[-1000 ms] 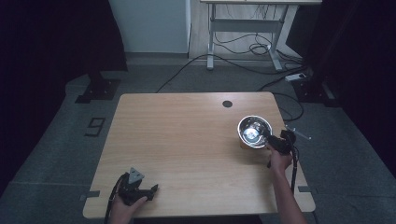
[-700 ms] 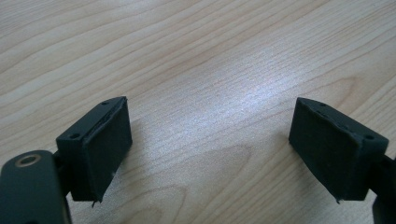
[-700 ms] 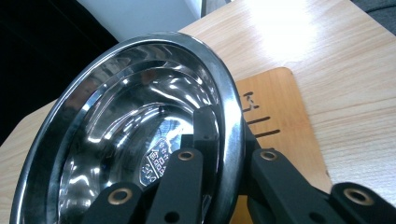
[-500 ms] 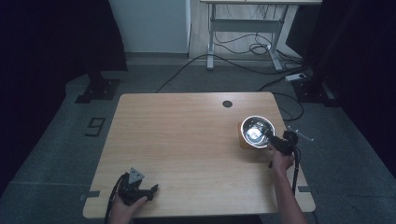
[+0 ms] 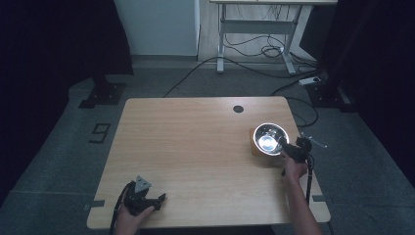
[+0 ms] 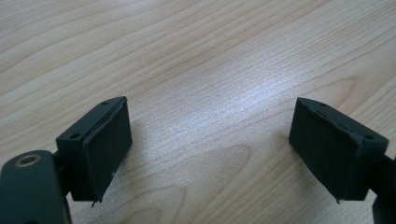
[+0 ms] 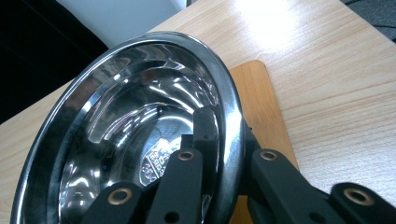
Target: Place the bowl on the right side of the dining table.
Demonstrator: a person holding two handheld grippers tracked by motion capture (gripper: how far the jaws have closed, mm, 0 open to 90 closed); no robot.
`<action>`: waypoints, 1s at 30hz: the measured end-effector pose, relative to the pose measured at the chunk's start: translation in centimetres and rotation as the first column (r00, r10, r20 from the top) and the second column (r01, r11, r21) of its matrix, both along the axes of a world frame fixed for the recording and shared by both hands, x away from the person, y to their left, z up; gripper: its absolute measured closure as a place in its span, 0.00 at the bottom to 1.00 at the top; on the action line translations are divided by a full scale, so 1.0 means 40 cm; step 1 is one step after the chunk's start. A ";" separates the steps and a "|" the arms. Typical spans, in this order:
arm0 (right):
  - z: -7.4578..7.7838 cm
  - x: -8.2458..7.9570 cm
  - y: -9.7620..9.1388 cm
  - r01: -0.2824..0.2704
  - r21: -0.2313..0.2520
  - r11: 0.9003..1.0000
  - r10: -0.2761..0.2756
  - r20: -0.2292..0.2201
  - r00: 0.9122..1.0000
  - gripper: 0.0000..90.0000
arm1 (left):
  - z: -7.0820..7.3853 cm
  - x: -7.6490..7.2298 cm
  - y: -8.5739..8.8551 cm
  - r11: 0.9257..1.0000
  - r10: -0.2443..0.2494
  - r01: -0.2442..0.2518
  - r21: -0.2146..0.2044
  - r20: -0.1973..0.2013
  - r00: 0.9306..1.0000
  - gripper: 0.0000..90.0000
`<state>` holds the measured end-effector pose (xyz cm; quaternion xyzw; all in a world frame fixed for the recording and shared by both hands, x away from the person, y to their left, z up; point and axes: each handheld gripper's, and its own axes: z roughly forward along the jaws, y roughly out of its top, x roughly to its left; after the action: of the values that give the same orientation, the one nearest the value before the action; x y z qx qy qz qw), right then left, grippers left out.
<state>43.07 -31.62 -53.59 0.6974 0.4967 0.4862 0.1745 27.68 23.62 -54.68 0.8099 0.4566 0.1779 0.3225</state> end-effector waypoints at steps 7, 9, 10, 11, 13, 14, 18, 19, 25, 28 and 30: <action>-0.012 0.010 0.007 0.004 -0.010 1.000 -0.004 -0.013 1.000 0.95 | 0.000 0.000 0.000 1.000 0.000 0.000 0.000 0.000 1.000 0.14; -0.014 0.011 0.004 0.008 -0.010 1.000 -0.009 -0.012 1.000 0.95 | 0.000 0.000 0.000 1.000 0.000 0.000 0.000 0.000 1.000 0.14; -0.016 0.012 0.003 0.009 -0.009 1.000 -0.009 -0.016 1.000 0.95 | 0.000 0.000 0.000 1.000 0.000 0.000 0.000 0.000 1.000 0.14; -0.018 0.013 0.003 0.009 -0.010 1.000 -0.010 -0.019 1.000 0.95 | 0.000 0.000 0.000 1.000 0.000 0.000 0.000 0.000 1.000 0.14; -0.020 0.015 0.002 0.013 -0.014 1.000 -0.013 -0.022 1.000 0.95 | 0.000 0.000 0.000 1.000 0.000 0.000 0.000 0.000 1.000 0.14; -0.021 0.016 0.002 0.017 -0.013 1.000 -0.017 -0.020 1.000 0.95 | 0.000 0.000 0.000 1.000 0.000 0.000 0.000 0.000 1.000 0.14; -0.027 0.023 0.000 0.029 0.006 1.000 -0.029 -0.015 0.999 0.95 | 0.000 0.000 0.000 1.000 0.000 0.000 0.000 0.000 1.000 0.14; -0.029 0.026 0.000 0.030 0.007 1.000 -0.030 -0.016 0.999 0.95 | 0.000 0.000 0.000 1.000 0.000 0.000 0.000 0.000 1.000 0.14; -0.043 0.036 -0.003 0.056 -0.001 0.998 -0.056 -0.021 0.998 0.95 | 0.000 0.000 -0.001 1.000 0.001 -0.001 0.000 0.000 1.000 0.14; -0.048 0.039 -0.008 0.068 -0.006 0.998 -0.068 -0.022 0.997 0.94 | 0.000 -0.001 -0.001 1.000 0.002 -0.002 0.000 0.001 1.000 0.14; -0.051 0.041 -0.009 0.074 -0.004 0.997 -0.074 -0.015 0.997 0.94 | 0.000 -0.001 -0.001 1.000 0.002 -0.002 0.000 0.001 1.000 0.14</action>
<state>44.71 -31.98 -55.64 0.7187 0.4725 0.4735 0.1897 27.64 23.59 -54.68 0.8093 0.4574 0.1786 0.3225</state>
